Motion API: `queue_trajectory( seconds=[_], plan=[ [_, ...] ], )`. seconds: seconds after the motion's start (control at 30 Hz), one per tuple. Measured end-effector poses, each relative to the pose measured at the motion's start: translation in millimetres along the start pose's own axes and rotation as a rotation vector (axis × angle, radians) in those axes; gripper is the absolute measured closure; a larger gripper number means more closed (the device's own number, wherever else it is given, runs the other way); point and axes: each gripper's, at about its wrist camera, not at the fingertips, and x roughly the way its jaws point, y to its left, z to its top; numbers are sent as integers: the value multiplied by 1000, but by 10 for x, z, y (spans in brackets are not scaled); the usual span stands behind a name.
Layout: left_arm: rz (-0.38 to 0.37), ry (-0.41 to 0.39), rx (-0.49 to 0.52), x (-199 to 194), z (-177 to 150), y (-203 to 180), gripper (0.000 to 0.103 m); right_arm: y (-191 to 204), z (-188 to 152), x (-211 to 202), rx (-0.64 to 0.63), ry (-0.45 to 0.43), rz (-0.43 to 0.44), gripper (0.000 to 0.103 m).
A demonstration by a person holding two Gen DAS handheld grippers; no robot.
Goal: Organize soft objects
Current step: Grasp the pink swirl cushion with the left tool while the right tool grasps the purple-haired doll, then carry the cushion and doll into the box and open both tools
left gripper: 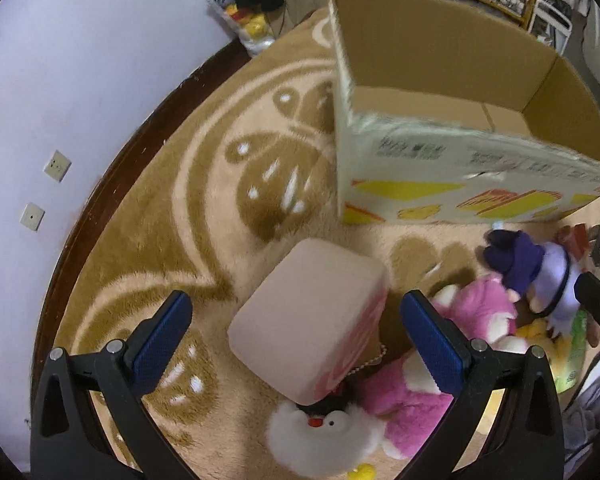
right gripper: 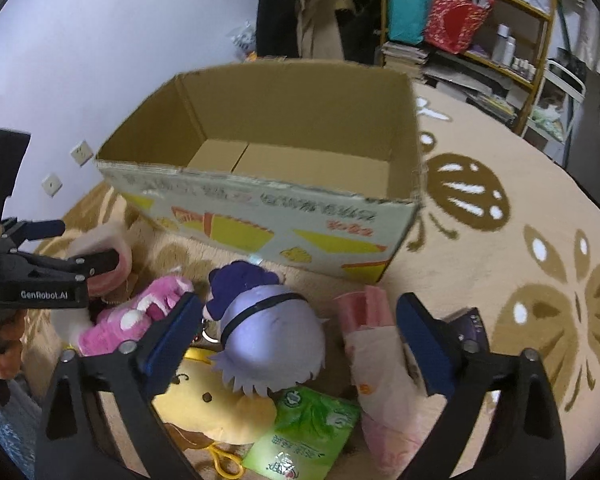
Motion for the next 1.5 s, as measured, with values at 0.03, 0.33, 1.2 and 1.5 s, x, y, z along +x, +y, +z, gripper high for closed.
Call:
queue_trajectory(
  seconds=[0.03,0.33,1.2,1.5],
  plan=[
    [1,11,-3,29,-4,6,0,16,-5,35,-7,10,6,8],
    [-25,52,-44,203,11,89,0,89,-40,295,-27,79,56,22],
    [-22,-41,45,-45,-86,-52,59,317,-110,391,-65,91,24,35],
    [-16,-102,12,-313,-139,25,69,254,-136,84,-35,38,29,35]
  ],
)
